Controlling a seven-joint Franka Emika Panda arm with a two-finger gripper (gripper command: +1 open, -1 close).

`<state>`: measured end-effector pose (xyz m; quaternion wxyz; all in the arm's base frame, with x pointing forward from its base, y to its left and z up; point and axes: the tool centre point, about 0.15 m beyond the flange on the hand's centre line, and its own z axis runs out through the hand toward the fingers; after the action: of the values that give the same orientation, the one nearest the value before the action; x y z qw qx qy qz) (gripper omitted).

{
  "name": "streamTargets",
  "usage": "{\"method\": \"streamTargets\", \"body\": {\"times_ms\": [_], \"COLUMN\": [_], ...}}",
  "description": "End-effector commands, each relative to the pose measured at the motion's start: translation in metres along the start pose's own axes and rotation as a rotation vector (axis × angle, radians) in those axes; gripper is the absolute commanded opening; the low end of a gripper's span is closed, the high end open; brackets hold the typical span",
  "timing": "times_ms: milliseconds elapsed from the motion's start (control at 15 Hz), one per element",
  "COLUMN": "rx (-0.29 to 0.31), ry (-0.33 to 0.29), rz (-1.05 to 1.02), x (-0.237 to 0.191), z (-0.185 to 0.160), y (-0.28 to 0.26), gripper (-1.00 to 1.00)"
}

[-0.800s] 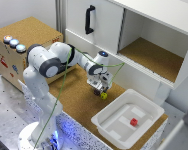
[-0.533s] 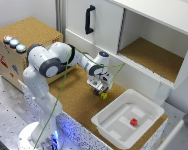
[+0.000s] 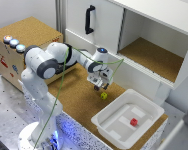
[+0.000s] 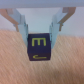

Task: Move to the drawer and place the purple object

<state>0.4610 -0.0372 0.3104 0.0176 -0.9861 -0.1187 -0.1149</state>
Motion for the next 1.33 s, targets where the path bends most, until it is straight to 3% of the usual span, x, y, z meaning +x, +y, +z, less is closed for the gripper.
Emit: {"method": "streamTargets", "body": {"times_ms": [0, 333, 733, 1000, 1267], "rx": [0.042, 0.123, 0.270, 0.356, 0.346], "ry": [0.189, 0.189, 0.179, 0.062, -0.044], "rz": [-0.136, -0.339, -0.666, -0.955, -1.160], "x": [0.037, 0.057, 0.071, 0.063, 0.035], "z": [-0.101, -0.132, -0.158, -0.152, -0.115], "y": [-0.056, -0.111, -0.215, -0.293, -0.337], "gripper": [-1.00, -1.00, -1.00, -1.00, -1.00]}}
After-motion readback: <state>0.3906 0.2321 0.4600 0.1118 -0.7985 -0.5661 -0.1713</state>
